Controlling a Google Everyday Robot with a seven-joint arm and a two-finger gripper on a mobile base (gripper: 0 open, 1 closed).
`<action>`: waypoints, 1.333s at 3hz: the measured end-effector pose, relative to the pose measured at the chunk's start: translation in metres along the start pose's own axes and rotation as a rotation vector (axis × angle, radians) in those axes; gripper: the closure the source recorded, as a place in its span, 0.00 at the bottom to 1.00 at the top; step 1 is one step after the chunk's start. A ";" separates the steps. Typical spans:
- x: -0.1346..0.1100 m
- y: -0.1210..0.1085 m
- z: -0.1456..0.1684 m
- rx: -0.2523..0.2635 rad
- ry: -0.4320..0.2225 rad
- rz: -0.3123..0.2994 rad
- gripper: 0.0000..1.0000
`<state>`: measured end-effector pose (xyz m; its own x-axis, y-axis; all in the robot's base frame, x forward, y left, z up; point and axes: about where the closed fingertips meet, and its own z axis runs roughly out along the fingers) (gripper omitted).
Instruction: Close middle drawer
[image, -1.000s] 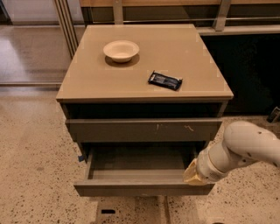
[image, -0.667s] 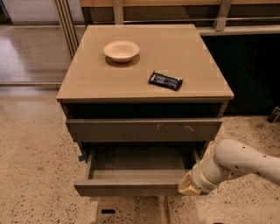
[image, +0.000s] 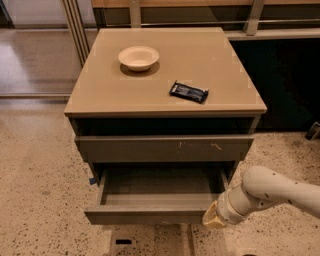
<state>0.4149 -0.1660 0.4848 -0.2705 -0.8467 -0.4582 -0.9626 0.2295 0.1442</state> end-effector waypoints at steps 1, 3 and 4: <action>0.008 -0.008 0.011 0.041 0.014 -0.023 1.00; 0.033 -0.052 0.056 0.211 -0.008 -0.136 1.00; 0.039 -0.075 0.068 0.273 -0.077 -0.165 1.00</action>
Offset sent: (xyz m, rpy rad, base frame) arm 0.0439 -0.0165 -0.0819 -0.1042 -0.2834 0.0349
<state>0.4748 -0.1836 0.3959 -0.1011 -0.8469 -0.5221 -0.9597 0.2214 -0.1734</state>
